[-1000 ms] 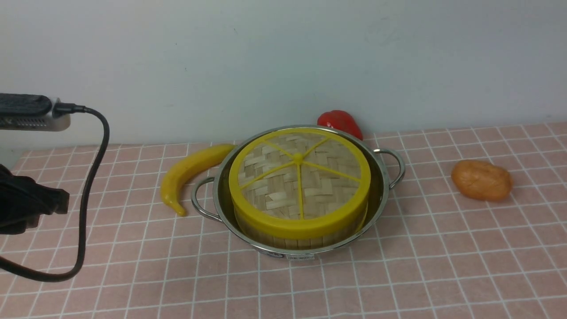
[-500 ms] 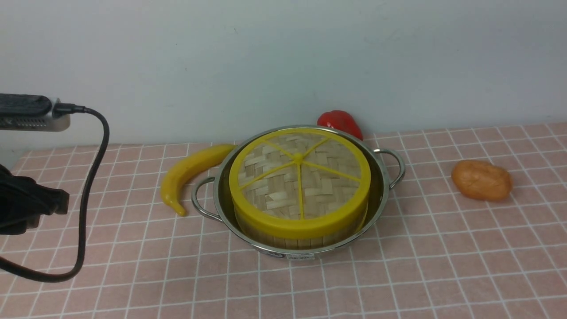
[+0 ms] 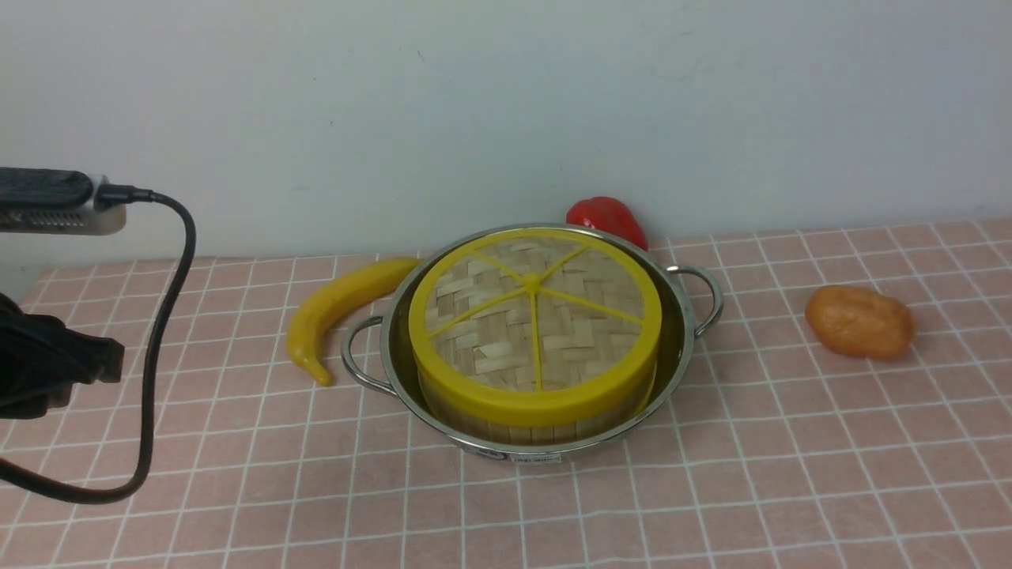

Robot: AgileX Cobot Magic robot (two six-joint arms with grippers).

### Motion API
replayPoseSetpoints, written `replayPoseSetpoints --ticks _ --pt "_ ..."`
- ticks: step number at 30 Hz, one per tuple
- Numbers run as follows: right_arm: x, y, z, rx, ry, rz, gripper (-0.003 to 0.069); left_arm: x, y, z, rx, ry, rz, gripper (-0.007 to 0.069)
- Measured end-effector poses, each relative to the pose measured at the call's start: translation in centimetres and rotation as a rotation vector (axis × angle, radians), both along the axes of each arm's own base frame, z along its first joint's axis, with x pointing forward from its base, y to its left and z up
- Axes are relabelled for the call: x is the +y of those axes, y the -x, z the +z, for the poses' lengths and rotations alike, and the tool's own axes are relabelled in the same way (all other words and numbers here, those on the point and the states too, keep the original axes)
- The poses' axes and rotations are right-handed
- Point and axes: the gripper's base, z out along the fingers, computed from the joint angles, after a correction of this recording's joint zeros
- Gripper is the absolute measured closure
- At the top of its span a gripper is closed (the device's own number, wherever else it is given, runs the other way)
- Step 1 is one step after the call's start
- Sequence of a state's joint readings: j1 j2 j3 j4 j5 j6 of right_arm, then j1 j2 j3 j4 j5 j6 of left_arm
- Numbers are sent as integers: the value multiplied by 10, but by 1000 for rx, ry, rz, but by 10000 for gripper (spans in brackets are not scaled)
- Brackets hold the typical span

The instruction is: Place the steamer in the pot on the pink tablecloth, and put the lid on the steamer.

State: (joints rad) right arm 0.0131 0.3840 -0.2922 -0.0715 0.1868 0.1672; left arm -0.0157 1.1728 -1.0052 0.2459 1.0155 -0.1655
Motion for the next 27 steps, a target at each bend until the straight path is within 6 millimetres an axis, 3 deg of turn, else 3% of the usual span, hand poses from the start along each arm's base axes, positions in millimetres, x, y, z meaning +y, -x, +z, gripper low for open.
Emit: replayPoseSetpoints --ticks 2,6,9,13,18,27 --pt "-1 10 -11 -64 10 -13 586 0 0 0 0 0 0 382" --pt "-1 28 -53 -139 26 -18 570 0 0 0 0 0 0 382" --pt "-1 32 -66 -146 24 -21 557 0 0 0 0 0 0 382" --pt "-2 36 -70 -124 13 -29 543 0 0 0 0 0 0 382" --pt "-3 38 -87 49 -89 -48 526 0 0 0 0 0 0 382" --pt "-2 38 -89 70 -180 -55 505 0 0 0 0 -1 -2 382"
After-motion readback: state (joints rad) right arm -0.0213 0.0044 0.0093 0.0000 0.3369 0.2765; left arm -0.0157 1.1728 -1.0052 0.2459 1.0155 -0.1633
